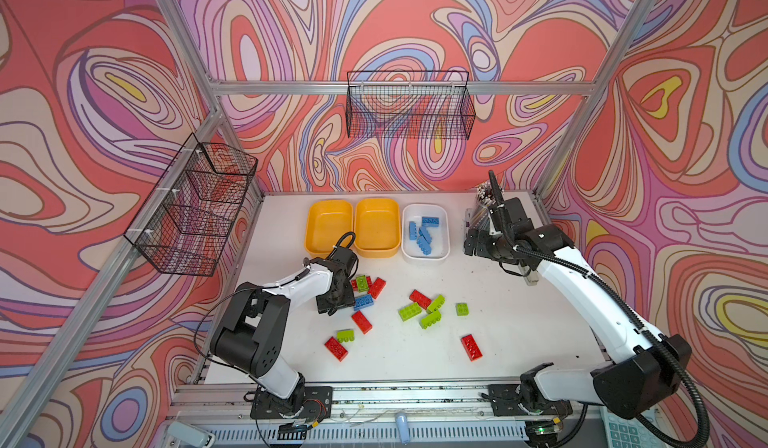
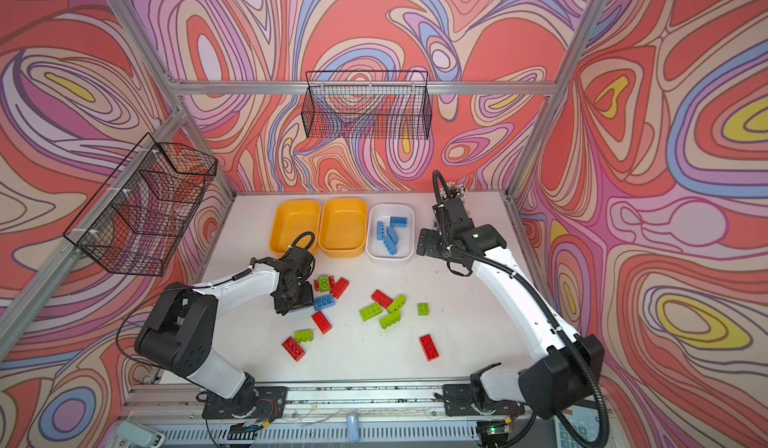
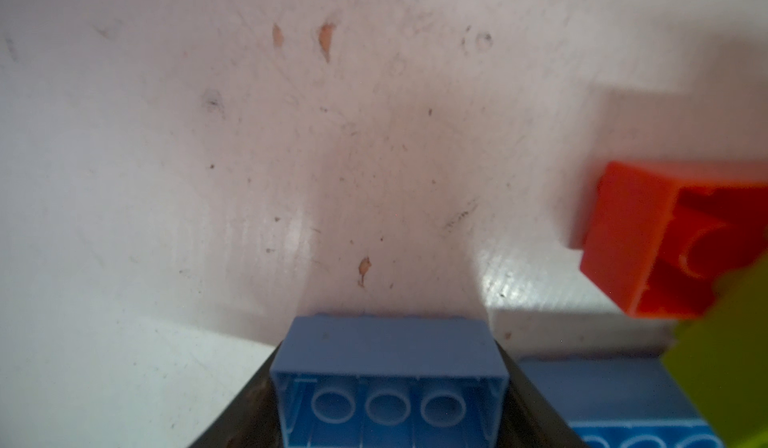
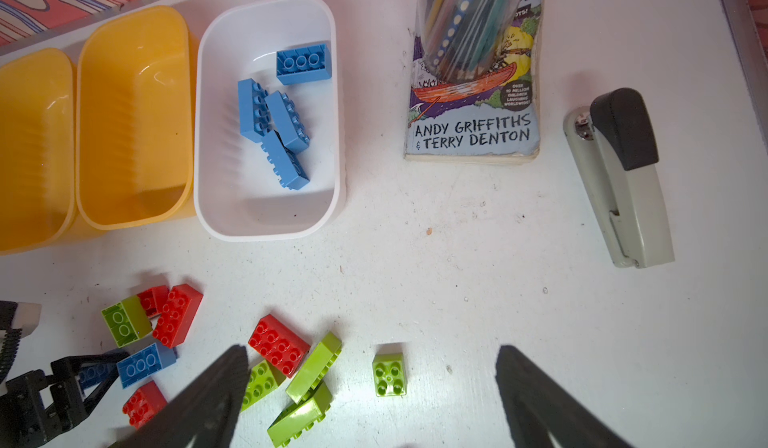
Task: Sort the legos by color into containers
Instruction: 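Lift the blue brick, carry it to the white tray and release it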
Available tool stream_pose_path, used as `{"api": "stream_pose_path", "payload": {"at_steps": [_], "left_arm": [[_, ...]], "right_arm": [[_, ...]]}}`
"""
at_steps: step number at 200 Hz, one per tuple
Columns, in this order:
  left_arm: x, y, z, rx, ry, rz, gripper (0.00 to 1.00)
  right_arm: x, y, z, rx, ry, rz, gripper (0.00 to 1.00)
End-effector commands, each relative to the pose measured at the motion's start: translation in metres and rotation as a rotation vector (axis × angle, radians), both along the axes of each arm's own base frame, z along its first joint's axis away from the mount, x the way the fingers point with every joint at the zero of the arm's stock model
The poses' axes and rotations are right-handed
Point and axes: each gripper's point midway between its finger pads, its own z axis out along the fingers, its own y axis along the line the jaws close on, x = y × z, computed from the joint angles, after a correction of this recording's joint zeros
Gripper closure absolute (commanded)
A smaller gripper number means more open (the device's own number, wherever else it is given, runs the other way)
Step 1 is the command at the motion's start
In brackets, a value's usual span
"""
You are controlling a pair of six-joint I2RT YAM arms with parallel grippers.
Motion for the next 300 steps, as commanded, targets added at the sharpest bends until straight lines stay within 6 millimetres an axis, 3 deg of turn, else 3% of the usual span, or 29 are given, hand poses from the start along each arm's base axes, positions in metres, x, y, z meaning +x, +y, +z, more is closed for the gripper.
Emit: {"api": "stream_pose_path", "payload": {"at_steps": [1,73,141,175,230,252,300], "left_arm": [[-0.001,0.001,0.007,0.002,0.011,0.014,0.69],[0.009,-0.001,0.030,-0.004,-0.018,0.016,0.75],[0.042,-0.022,0.090,-0.062,-0.100,-0.011,0.75],[0.070,-0.060,0.120,-0.092,-0.157,-0.074,0.75],[0.127,-0.161,0.148,-0.116,-0.211,-0.270,0.75],[0.146,-0.197,0.144,-0.155,-0.219,-0.310,0.75],[0.180,-0.253,0.122,-0.283,-0.250,-0.327,0.75]], "right_arm": [[-0.002,0.000,-0.002,-0.008,0.014,-0.003,0.02],[-0.002,0.001,0.002,0.000,0.006,-0.002,0.02],[-0.001,0.003,0.004,0.016,0.000,-0.001,0.02],[-0.005,-0.002,0.004,0.003,-0.004,-0.019,0.02],[-0.017,-0.013,0.005,-0.014,-0.004,-0.047,0.02],[-0.021,-0.017,0.009,-0.027,-0.012,-0.060,0.02],[-0.030,-0.033,0.022,-0.077,-0.025,-0.101,0.02]]}}
